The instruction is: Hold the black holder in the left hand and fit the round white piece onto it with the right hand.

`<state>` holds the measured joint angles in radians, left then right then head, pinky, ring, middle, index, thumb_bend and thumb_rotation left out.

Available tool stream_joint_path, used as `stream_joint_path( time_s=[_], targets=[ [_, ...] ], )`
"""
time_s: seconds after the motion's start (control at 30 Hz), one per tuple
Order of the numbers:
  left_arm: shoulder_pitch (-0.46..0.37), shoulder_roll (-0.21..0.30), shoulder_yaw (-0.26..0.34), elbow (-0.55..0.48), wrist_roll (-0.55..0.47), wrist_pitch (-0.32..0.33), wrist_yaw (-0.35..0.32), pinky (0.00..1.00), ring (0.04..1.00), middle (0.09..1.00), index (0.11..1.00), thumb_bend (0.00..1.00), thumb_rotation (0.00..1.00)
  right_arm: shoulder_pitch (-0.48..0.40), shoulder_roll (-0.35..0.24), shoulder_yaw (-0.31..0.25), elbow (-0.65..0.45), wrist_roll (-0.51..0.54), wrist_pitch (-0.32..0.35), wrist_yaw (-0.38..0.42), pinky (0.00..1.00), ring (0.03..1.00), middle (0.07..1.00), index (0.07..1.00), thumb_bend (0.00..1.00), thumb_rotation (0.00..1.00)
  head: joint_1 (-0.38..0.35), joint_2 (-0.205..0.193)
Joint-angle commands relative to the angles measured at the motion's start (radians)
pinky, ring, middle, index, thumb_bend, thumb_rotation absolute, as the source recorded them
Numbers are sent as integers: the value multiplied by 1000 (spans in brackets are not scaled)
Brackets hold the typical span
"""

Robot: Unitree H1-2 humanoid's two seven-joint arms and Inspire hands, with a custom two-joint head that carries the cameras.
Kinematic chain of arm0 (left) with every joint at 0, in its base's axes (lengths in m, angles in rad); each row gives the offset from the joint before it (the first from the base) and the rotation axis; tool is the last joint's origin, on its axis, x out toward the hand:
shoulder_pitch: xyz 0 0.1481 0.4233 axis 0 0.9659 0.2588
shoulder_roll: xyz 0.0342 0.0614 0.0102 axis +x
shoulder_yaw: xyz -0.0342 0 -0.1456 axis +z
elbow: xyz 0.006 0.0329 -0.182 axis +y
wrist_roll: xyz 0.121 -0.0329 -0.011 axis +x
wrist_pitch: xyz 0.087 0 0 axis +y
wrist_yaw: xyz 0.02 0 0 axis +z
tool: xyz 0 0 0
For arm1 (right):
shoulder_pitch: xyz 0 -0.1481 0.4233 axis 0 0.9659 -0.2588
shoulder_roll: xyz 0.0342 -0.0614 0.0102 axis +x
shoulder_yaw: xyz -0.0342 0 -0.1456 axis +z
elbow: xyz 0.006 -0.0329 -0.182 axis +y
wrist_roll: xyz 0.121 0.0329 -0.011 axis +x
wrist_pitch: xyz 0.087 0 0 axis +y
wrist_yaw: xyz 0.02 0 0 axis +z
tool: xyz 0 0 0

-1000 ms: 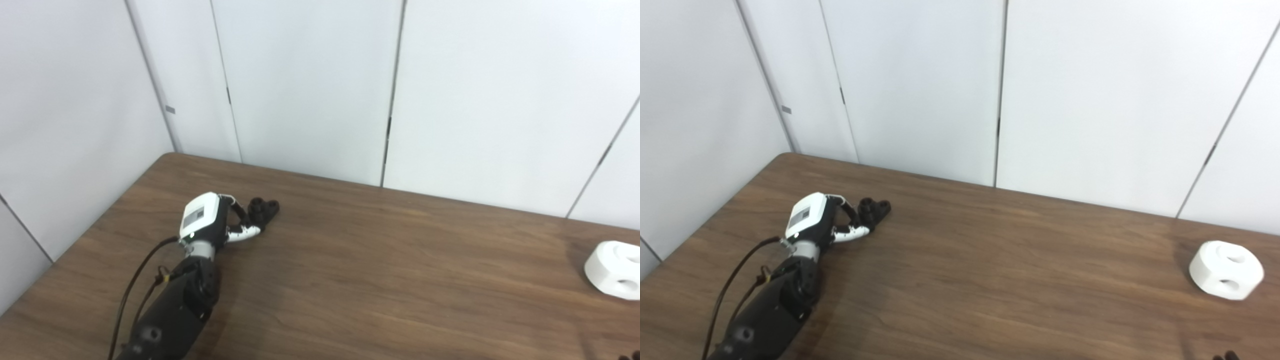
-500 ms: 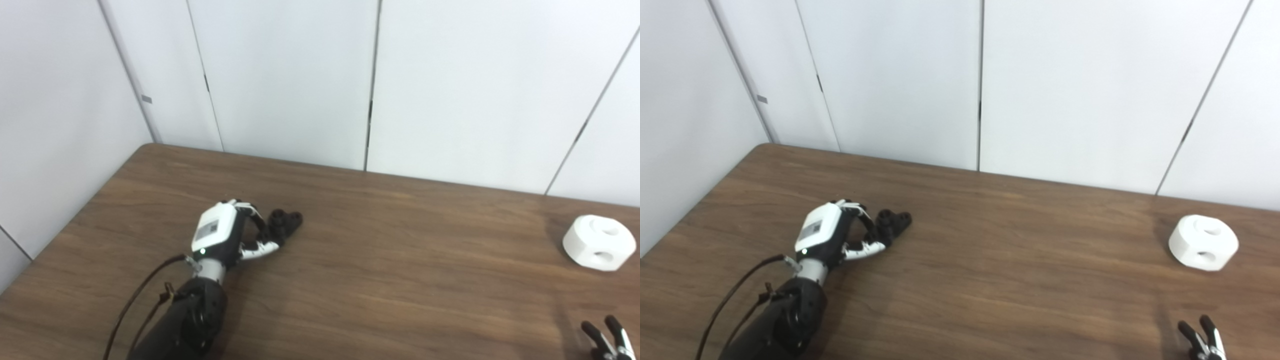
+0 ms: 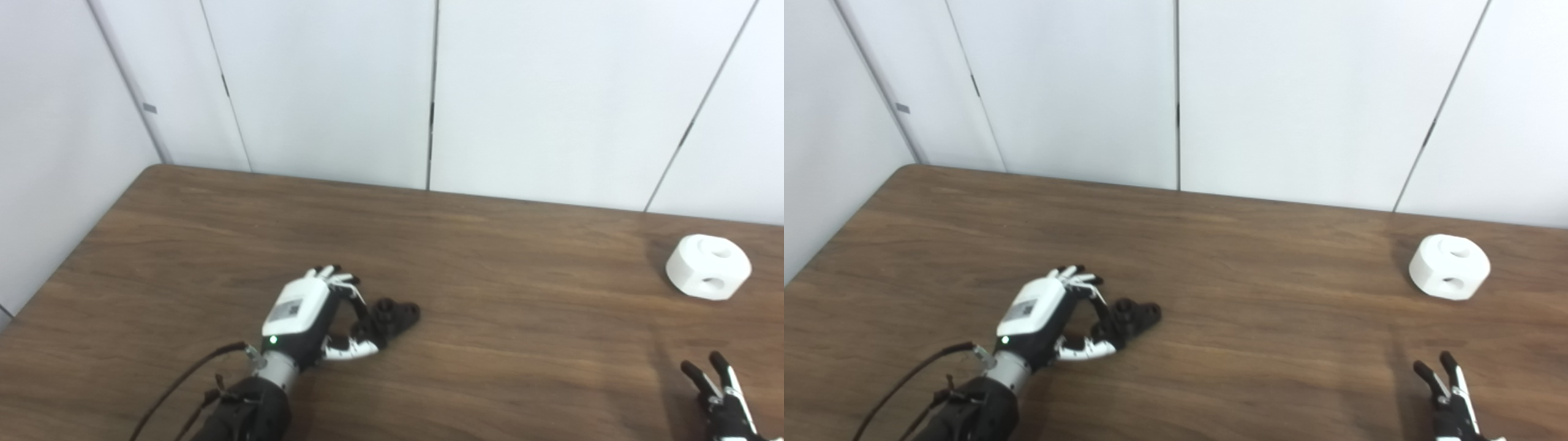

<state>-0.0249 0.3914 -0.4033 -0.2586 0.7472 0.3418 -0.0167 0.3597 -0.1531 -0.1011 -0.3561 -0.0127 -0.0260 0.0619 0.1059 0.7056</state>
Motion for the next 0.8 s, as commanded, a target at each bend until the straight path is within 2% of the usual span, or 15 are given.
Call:
stream_joint_path(
  time_s=[0.0, 0.33, 0.77],
  targets=[
    [31, -13, -58, -38, 16, -23, -91, 1000, 962, 843, 485, 520, 58, 2, 5, 8, -32, 3, -9, 2, 1000, 972, 913, 1000, 653, 1000, -17, 8],
    [100, -16, -122, -114, 52, -57, -183, 1000, 962, 853, 485, 520, 58, -3, 41, 46, -88, -23, 64, -18, 1000, 963, 910, 999, 639, 1000, -127, 62],
    [135, -39, -135, -98, 78, -147, -173, 1000, 969, 851, 486, 519, 56, -9, 60, 75, -149, -42, 145, -49, 1000, 965, 906, 993, 640, 1000, -213, 115]
  ],
)
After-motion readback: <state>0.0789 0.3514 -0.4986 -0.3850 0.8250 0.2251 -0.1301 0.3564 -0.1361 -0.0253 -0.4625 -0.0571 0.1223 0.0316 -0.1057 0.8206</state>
